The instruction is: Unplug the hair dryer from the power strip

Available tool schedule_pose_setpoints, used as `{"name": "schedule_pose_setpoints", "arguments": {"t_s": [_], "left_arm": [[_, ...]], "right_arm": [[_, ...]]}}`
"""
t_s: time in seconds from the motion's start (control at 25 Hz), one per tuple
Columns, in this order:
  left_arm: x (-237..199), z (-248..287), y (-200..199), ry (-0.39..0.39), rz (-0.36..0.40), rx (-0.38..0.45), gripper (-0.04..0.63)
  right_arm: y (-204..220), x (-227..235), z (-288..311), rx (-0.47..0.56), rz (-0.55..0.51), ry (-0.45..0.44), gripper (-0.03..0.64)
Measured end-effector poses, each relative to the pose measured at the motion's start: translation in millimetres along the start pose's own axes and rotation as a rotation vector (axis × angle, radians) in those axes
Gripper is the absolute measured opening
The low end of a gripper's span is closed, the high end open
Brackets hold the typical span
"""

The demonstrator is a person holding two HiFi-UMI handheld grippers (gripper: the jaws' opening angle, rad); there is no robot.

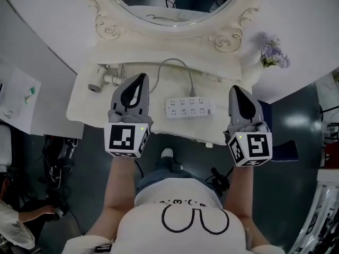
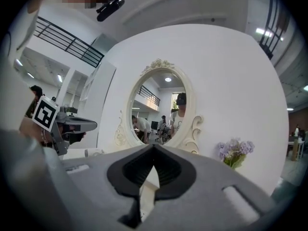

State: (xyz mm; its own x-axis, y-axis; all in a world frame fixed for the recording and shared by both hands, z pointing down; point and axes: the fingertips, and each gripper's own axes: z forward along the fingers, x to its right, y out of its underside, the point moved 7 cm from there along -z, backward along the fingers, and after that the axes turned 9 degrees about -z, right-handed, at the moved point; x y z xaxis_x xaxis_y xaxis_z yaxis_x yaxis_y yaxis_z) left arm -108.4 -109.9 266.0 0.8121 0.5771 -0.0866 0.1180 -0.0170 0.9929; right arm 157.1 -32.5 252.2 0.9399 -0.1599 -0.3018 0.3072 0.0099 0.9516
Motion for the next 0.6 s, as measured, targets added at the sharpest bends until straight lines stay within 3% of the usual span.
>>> {"name": "schedule_pose_setpoints", "arguments": {"t_s": [0.6], "left_arm": [[16, -7, -42, 0.004, 0.05, 0.094, -0.002]], "right_arm": [[-31, 14, -26, 0.068, -0.03, 0.053, 0.0]]}}
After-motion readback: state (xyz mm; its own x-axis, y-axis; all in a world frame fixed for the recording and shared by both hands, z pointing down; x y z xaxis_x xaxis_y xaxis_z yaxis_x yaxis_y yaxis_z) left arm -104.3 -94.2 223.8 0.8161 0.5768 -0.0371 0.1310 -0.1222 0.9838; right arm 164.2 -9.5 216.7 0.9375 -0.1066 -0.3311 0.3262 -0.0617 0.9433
